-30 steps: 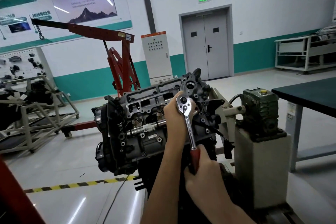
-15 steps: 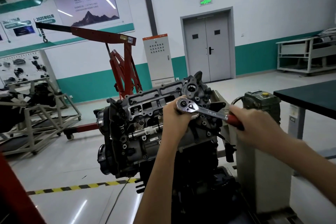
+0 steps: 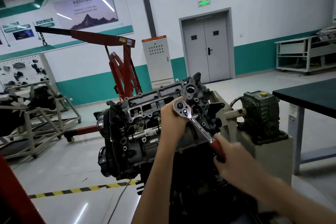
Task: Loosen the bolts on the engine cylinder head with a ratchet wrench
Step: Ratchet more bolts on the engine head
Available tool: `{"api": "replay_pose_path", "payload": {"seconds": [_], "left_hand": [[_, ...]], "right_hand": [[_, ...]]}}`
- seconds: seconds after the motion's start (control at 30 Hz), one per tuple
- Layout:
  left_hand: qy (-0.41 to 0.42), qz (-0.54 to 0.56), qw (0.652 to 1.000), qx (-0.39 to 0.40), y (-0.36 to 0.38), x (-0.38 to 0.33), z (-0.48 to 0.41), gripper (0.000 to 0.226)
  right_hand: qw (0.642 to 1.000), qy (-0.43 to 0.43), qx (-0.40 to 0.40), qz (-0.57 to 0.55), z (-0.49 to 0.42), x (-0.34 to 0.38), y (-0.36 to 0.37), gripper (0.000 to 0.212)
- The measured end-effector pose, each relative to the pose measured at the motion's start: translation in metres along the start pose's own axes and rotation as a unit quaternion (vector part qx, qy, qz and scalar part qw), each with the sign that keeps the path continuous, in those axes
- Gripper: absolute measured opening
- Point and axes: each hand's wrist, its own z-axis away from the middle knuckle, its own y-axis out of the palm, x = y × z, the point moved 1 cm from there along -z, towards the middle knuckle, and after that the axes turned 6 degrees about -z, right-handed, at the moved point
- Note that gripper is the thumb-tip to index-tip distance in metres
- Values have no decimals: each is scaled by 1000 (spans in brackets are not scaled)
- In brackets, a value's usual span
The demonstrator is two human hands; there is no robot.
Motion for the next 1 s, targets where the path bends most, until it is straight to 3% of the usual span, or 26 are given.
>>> {"api": "replay_pose_path", "payload": {"seconds": [0.13, 0.23, 0.33, 0.47, 0.63, 0.8, 0.9, 1.0], "left_hand": [[17, 6, 1000, 21, -2, -2, 0, 48], [21, 23, 999, 27, -4, -2, 1, 51], [39, 6, 999, -14, -1, 1, 3, 46], [32, 40, 996, -74, 13, 0, 7, 41], [22, 73, 996, -53, 13, 2, 4, 51], [19, 16, 999, -30, 8, 4, 1, 47], [24, 17, 999, -14, 6, 2, 2, 48], [36, 23, 999, -14, 5, 2, 1, 50]], "right_hand": [[976, -77, -13, 205, -36, -14, -60, 28], [966, -85, -23, 243, -51, -12, -72, 26], [985, -47, -1, 166, -30, -12, -44, 24], [997, 34, -54, -41, 10, 17, 22, 36], [988, 59, -62, -126, 15, 30, 52, 29], [999, -7, -12, 43, -4, -5, -13, 30], [980, -83, -16, 182, -33, -13, -63, 25], [968, -98, -7, 229, -49, -14, -80, 28]]}}
